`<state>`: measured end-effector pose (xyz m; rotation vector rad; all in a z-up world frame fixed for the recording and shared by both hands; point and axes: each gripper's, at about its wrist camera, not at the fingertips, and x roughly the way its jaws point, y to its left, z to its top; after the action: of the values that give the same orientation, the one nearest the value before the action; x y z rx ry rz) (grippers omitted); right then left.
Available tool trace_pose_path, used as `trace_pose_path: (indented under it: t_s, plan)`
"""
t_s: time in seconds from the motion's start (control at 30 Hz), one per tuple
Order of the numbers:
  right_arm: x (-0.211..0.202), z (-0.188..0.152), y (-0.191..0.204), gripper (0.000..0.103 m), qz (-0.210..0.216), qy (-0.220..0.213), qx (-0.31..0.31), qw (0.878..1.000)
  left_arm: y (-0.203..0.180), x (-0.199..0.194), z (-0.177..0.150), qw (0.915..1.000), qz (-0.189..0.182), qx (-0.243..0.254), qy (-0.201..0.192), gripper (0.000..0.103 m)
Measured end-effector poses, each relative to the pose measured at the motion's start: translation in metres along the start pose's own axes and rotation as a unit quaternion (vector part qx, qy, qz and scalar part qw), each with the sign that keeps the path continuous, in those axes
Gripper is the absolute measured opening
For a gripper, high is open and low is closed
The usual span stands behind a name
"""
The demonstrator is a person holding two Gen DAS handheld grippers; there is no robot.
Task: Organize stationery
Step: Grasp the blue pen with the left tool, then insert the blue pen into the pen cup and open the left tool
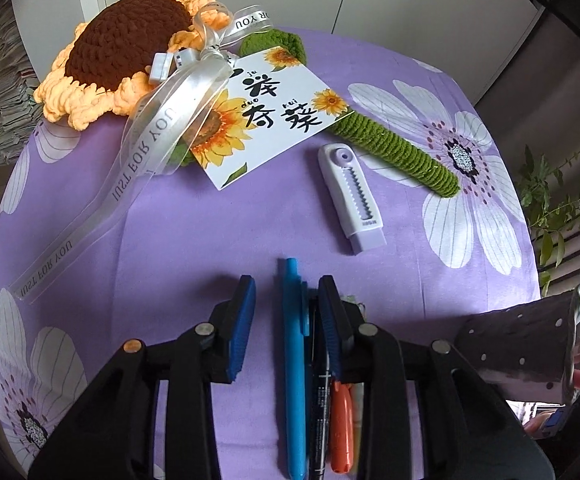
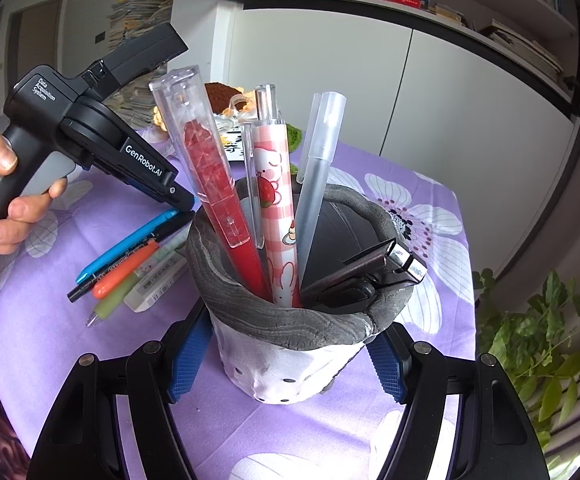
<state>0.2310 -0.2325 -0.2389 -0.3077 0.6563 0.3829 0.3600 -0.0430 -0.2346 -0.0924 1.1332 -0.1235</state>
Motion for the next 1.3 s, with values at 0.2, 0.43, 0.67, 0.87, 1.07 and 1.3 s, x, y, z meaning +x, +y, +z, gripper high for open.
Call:
trace_pose_path:
  t_s: [0.2, 0.43, 0.67, 0.87, 1.07, 1.3]
  plan:
    - [0.0, 0.0, 0.0, 0.073, 0.0, 0.0, 0.0, 1.0, -0.001, -0.001, -0.004, 1.0, 0.0, 0.003, 0.0, 0.014]
    - [0.0, 0.0, 0.0, 0.073, 0.0, 0.0, 0.0, 1.0, 0.013, 0.0, -0.005, 0.9998, 0.004, -0.017, 0.008, 0.012]
    - [0.001, 0.0, 0.0, 0.073, 0.0, 0.0, 0.0, 1.0, 0.001, 0.004, -0.004, 0.9997, 0.025, 0.003, -0.005, 0.012]
    - [0.0, 0.0, 0.001, 0.073, 0.0, 0.0, 0.0, 1.0, 0.012, -0.01, -0.008, 0.9998, 0.003, -0.016, -0.013, 0.011]
    - [0.0, 0.0, 0.001, 0.073, 0.0, 0.0, -0.001, 1.0, 0.006, -0.062, -0.017, 0.9973, -0.034, -0.002, -0.065, 0.011]
    - [0.0, 0.0, 0.001, 0.073, 0.0, 0.001, -0.001, 1.0, -0.007, -0.116, -0.033, 0.9901, -0.071, 0.027, -0.118, 0.011]
